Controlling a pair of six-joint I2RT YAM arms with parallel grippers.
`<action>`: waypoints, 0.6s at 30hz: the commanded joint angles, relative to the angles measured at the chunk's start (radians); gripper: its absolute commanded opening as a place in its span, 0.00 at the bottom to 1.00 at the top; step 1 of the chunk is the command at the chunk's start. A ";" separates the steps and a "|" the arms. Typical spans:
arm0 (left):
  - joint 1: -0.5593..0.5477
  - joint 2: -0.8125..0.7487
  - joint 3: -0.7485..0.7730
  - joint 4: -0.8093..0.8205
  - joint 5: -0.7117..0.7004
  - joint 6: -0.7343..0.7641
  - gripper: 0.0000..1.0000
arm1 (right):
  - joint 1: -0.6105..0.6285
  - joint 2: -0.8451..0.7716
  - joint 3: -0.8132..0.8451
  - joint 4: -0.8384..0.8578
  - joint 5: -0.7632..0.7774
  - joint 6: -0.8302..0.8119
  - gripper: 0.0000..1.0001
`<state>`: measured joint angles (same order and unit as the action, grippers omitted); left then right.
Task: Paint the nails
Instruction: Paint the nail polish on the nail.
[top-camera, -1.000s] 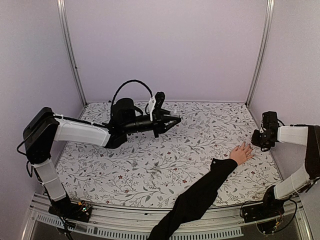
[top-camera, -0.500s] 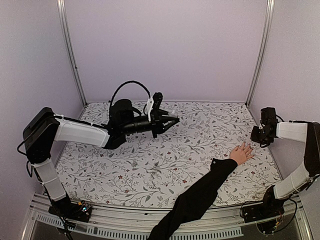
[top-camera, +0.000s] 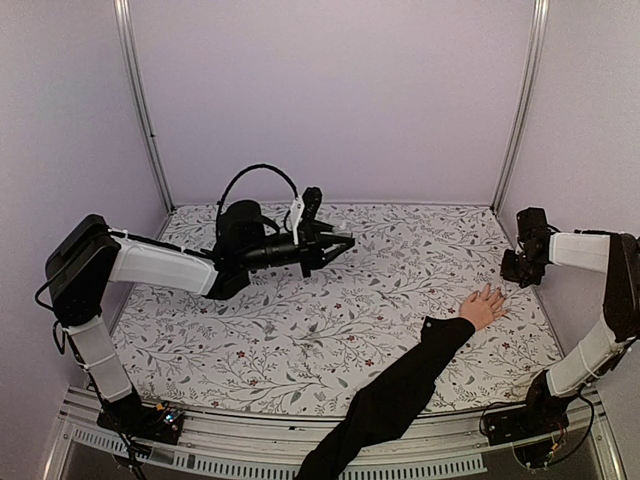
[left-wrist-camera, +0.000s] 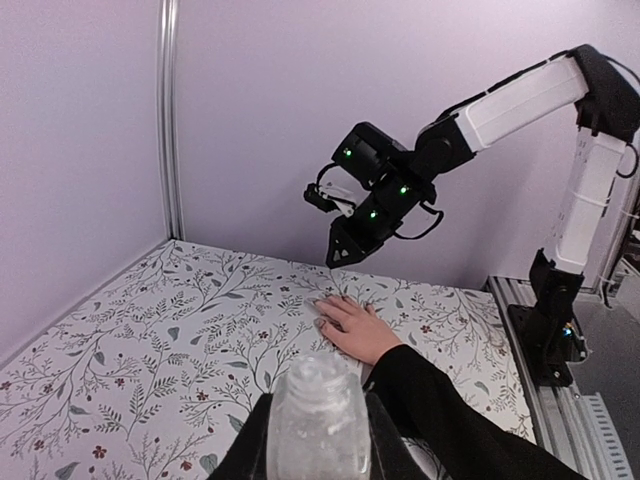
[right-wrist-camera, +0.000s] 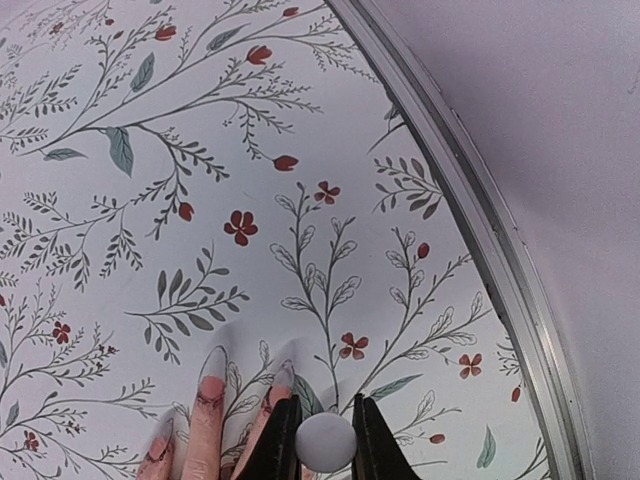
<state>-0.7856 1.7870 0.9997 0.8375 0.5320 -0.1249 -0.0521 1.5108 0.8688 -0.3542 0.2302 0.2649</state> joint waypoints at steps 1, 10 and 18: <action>0.022 -0.002 -0.013 0.056 0.014 -0.008 0.00 | 0.006 0.030 0.022 -0.027 0.002 -0.010 0.00; 0.032 0.002 -0.024 0.077 0.018 -0.020 0.00 | 0.032 0.058 0.036 -0.017 -0.009 -0.001 0.00; 0.034 0.002 -0.024 0.077 0.018 -0.023 0.00 | 0.039 0.062 0.032 -0.025 0.000 0.002 0.00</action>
<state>-0.7666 1.7870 0.9821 0.8783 0.5388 -0.1390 -0.0196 1.5616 0.8780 -0.3740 0.2260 0.2646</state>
